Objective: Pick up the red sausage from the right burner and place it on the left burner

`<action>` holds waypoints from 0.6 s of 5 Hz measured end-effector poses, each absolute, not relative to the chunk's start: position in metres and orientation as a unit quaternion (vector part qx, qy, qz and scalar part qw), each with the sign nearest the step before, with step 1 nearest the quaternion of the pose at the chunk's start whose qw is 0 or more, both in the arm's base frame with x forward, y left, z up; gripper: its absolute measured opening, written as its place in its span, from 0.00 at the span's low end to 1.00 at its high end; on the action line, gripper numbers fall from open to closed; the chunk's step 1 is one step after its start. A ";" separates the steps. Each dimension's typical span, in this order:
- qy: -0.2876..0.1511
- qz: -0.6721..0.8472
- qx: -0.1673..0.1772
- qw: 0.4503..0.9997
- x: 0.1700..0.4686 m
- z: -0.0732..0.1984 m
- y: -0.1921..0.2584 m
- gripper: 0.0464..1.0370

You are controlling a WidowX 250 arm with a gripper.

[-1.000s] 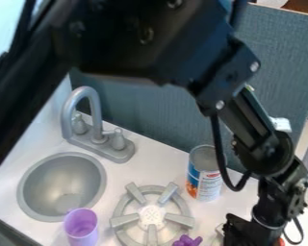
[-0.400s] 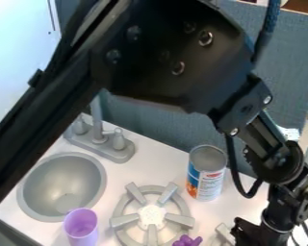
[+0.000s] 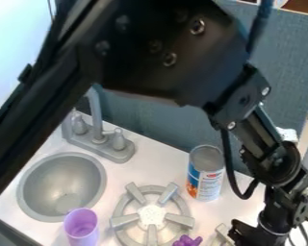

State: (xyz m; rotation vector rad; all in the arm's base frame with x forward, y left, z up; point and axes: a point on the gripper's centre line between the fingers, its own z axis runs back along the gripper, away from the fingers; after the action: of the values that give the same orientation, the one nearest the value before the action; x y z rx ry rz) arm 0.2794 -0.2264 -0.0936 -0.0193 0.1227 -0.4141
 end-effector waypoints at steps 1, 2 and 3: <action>0.029 -0.192 -0.013 0.981 0.269 -0.070 -0.213 0.53; -0.006 -0.144 -0.013 0.989 0.260 -0.045 -0.180 0.53; -0.013 -0.054 0.018 0.998 0.263 -0.034 -0.129 0.53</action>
State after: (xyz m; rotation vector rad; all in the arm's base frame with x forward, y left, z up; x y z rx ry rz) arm 0.2629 -0.1285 -0.0344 0.0364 -0.0263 -0.1080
